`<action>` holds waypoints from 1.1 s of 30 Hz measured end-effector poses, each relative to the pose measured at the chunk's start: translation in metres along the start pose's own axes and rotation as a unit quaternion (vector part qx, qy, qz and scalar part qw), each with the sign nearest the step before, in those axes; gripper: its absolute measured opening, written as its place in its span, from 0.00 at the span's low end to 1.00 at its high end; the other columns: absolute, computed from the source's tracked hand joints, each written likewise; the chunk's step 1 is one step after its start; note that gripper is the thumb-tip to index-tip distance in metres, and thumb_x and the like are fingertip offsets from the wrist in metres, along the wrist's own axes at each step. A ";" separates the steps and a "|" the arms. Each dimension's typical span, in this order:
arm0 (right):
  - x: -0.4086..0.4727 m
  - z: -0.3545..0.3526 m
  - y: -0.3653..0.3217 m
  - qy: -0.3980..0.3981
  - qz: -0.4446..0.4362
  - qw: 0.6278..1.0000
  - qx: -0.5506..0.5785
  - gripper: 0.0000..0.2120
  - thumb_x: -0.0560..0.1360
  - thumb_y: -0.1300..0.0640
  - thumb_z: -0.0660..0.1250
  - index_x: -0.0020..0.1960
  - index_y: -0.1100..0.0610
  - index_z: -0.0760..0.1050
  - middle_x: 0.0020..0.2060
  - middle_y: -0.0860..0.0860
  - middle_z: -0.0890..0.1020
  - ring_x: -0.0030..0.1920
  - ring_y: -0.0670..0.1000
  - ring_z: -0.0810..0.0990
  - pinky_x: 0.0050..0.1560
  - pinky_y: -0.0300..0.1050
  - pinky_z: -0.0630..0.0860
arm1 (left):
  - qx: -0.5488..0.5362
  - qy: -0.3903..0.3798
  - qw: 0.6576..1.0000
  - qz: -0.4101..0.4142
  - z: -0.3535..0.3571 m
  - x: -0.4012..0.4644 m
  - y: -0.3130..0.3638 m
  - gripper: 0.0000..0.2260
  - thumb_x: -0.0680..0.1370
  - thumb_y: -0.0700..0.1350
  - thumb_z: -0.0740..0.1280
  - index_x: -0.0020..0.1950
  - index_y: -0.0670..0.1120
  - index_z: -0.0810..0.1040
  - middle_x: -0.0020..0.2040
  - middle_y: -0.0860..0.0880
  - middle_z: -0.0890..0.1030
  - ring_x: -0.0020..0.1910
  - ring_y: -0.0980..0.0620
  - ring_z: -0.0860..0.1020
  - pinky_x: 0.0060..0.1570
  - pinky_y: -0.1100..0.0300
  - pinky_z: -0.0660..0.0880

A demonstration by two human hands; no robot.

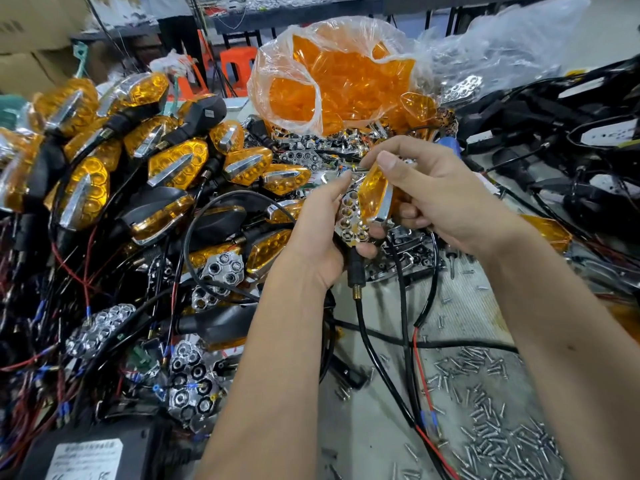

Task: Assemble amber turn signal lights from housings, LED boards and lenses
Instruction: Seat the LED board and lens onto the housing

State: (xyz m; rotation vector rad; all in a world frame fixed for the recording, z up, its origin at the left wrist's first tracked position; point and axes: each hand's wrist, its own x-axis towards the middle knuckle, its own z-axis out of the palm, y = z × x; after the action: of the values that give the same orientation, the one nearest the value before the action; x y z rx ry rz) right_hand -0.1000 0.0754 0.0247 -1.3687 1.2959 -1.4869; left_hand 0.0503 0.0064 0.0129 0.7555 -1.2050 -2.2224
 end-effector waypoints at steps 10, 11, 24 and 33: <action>0.000 -0.003 0.005 -0.057 0.013 0.998 0.008 0.09 0.84 0.59 0.64 0.61 0.56 0.81 0.39 0.59 0.72 0.31 0.47 0.66 0.26 0.36 0.65 | 0.006 -0.008 1.000 -0.019 -0.005 -0.001 -0.001 0.33 0.81 0.70 0.57 0.48 0.41 0.84 0.46 0.39 0.82 0.30 0.48 0.75 0.22 0.66 0.65; -0.001 -0.003 0.004 -0.063 0.015 0.998 0.021 0.09 0.85 0.60 0.63 0.61 0.56 0.81 0.40 0.59 0.73 0.31 0.47 0.66 0.26 0.36 0.64 | 0.006 -0.016 1.000 -0.022 -0.005 -0.001 -0.001 0.33 0.81 0.70 0.56 0.48 0.42 0.84 0.45 0.40 0.82 0.30 0.48 0.75 0.22 0.66 0.64; -0.002 -0.001 0.000 -0.057 0.042 0.997 -0.018 0.10 0.82 0.54 0.70 0.62 0.51 0.84 0.36 0.51 0.79 0.32 0.48 0.72 0.28 0.39 0.71 | 0.049 -0.017 0.998 -0.034 -0.006 0.002 -0.003 0.38 0.81 0.72 0.52 0.50 0.38 0.80 0.44 0.37 0.81 0.28 0.48 0.74 0.21 0.66 0.64; 0.000 -0.003 0.003 -0.032 0.079 0.996 0.012 0.10 0.78 0.61 0.73 0.58 0.62 0.80 0.32 0.53 0.79 0.31 0.47 0.71 0.24 0.36 0.67 | 0.063 -0.012 0.997 -0.049 -0.004 0.000 -0.004 0.43 0.78 0.75 0.51 0.52 0.36 0.82 0.48 0.36 0.80 0.29 0.47 0.78 0.19 0.65 0.66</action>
State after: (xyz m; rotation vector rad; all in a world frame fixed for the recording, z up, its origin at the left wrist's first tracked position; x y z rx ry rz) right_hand -0.1031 0.0749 0.0224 -1.2571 1.3110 -1.3374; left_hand 0.0526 0.0055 0.0077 0.8565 -1.3581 -2.2556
